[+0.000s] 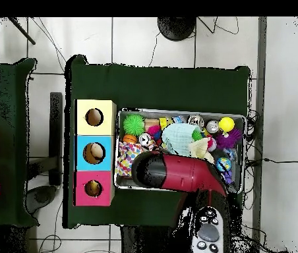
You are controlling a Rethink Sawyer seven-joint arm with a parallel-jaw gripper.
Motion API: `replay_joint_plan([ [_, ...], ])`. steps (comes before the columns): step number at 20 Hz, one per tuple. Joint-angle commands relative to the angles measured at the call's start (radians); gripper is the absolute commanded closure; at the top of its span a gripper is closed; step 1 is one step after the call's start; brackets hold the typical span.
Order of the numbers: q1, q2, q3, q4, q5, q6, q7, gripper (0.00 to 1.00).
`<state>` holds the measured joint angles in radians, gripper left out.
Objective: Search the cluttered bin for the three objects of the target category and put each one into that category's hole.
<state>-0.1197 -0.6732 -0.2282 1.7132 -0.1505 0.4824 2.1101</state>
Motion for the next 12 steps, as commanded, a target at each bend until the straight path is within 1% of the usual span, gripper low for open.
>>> replay_joint_plan([
  [1,-0.092,0.091,0.103,-0.064,-0.048,0.043,-0.061,0.00],
  [3,-0.112,0.123,0.113,-0.068,-0.033,0.041,-0.042,0.00],
  [5,-0.120,0.150,0.116,-0.065,-0.046,-0.019,-0.025,0.00],
  [7,-0.131,0.177,0.123,-0.066,-0.063,-0.050,-0.029,0.00],
  [10,-0.129,0.215,0.108,-0.102,-0.118,-0.101,-0.050,0.00],
  [12,-0.136,0.239,0.105,-0.125,-0.137,-0.109,-0.051,0.00],
])
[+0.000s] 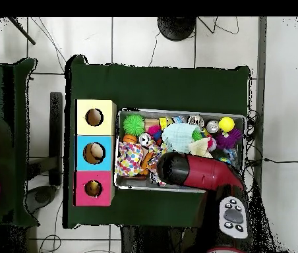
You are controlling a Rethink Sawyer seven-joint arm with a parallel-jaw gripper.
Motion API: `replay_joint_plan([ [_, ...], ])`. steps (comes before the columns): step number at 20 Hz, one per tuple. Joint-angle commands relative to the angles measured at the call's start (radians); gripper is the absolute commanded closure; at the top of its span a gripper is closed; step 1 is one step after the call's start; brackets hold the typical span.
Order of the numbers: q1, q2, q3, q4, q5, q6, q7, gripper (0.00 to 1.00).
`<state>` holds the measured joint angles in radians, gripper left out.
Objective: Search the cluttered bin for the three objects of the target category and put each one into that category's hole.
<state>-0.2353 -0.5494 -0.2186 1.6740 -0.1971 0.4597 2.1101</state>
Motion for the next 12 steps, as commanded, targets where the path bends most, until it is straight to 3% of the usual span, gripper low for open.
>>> replay_joint_plan([
  [1,-0.025,0.129,0.095,-0.099,-0.097,-0.093,-0.048,0.00],
  [6,-0.070,0.216,0.131,-0.095,-0.074,-0.220,0.042,0.00],
  [12,-0.107,0.258,0.200,-0.042,-0.028,-0.498,0.165,0.00],
])
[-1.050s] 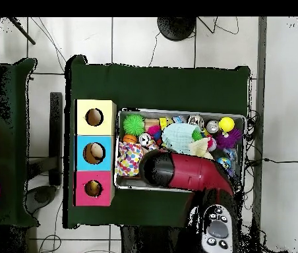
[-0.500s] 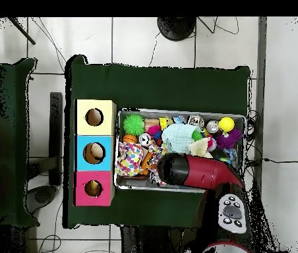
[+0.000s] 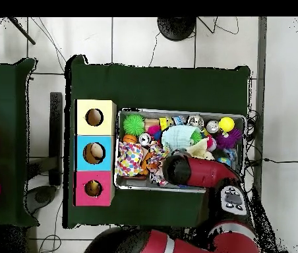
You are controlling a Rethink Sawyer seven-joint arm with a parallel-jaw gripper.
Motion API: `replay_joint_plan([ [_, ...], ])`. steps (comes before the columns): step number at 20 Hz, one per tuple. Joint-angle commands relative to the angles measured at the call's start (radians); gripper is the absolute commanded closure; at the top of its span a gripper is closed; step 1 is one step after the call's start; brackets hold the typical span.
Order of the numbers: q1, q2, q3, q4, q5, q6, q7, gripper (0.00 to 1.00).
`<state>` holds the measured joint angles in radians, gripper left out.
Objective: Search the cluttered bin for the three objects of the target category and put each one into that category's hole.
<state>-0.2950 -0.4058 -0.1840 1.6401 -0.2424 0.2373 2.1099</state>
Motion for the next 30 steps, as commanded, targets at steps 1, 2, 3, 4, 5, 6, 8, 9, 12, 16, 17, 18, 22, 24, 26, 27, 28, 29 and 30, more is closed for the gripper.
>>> replay_joint_plan([
  [1,-0.041,0.121,0.163,-0.003,0.022,-0.318,0.183,0.00],
  [2,-0.048,0.123,0.175,0.000,0.025,-0.350,0.190,0.00],
  [3,-0.047,0.129,0.181,0.000,0.030,-0.388,0.200,0.00],
  [4,-0.047,0.130,0.185,0.000,0.034,-0.401,0.201,0.00],
  [5,-0.051,0.130,0.191,0.003,0.035,-0.401,0.197,0.00],
  [6,-0.045,0.132,0.186,-0.001,0.044,-0.383,0.191,0.00],
  [8,-0.037,0.131,0.179,-0.018,0.039,-0.298,0.138,0.00],
  [9,-0.034,0.131,0.177,-0.023,0.041,-0.264,0.124,0.00],
  [12,-0.032,0.127,0.183,-0.034,0.059,-0.148,0.090,1.00],
  [16,-0.036,0.116,0.219,-0.036,0.117,-0.005,0.088,1.00],
  [17,-0.033,0.113,0.224,-0.036,0.133,0.019,0.091,1.00],
  [18,-0.027,0.112,0.227,-0.037,0.154,0.052,0.099,1.00],
  [22,-0.021,0.110,0.247,-0.021,0.219,0.106,0.125,1.00],
  [24,-0.020,0.111,0.256,-0.006,0.240,0.091,0.135,1.00],
  [26,-0.016,0.111,0.260,0.007,0.266,0.087,0.145,1.00],
  [27,-0.009,0.110,0.257,0.015,0.280,0.082,0.158,1.00],
  [28,-0.002,0.108,0.255,0.021,0.295,0.089,0.168,1.00],
  [29,0.004,0.106,0.252,0.028,0.311,0.096,0.179,1.00],
  [30,0.011,0.104,0.249,0.032,0.325,0.108,0.187,1.00],
])
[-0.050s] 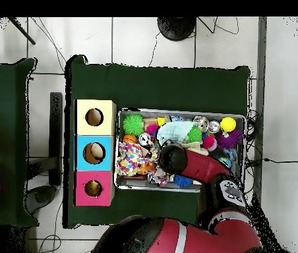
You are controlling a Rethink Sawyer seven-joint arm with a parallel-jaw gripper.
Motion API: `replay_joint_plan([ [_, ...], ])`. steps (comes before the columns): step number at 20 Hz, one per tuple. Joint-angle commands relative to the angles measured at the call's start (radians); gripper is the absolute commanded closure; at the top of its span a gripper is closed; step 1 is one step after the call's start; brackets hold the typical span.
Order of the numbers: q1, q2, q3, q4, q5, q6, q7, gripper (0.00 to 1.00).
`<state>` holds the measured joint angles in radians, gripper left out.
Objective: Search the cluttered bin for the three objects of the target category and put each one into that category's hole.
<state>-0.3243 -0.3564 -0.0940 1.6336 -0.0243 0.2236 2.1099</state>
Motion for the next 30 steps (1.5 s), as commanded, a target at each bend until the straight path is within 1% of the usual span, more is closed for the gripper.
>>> replay_joint_plan([
  [1,0.047,0.053,0.155,0.043,0.121,0.133,0.195,1.00],
  [3,0.070,0.042,0.142,0.058,0.163,0.161,0.227,1.00],
  [5,0.104,0.015,0.123,0.084,0.223,0.198,0.287,1.00],
  [7,0.156,-0.011,0.080,0.092,0.269,0.249,0.335,1.00],
  [8,0.172,-0.021,0.071,0.098,0.292,0.270,0.350,1.00],
  [13,0.264,-0.066,0.016,0.118,0.397,0.396,0.441,1.00],
  [15,0.293,-0.087,-0.002,0.118,0.419,0.449,0.460,1.00],
  [18,0.303,-0.111,-0.005,0.121,0.436,0.497,0.446,1.00],
  [20,0.320,-0.129,-0.022,0.112,0.428,0.528,0.433,1.00],
  [22,0.318,-0.149,-0.031,0.120,0.417,0.534,0.402,1.00],
  [25,0.310,-0.191,-0.053,0.131,0.369,0.507,0.309,1.00],
  [27,0.285,-0.226,-0.052,0.162,0.344,0.475,0.241,1.00],
  [30,0.258,-0.268,-0.066,0.195,0.310,0.473,0.184,1.00],
])
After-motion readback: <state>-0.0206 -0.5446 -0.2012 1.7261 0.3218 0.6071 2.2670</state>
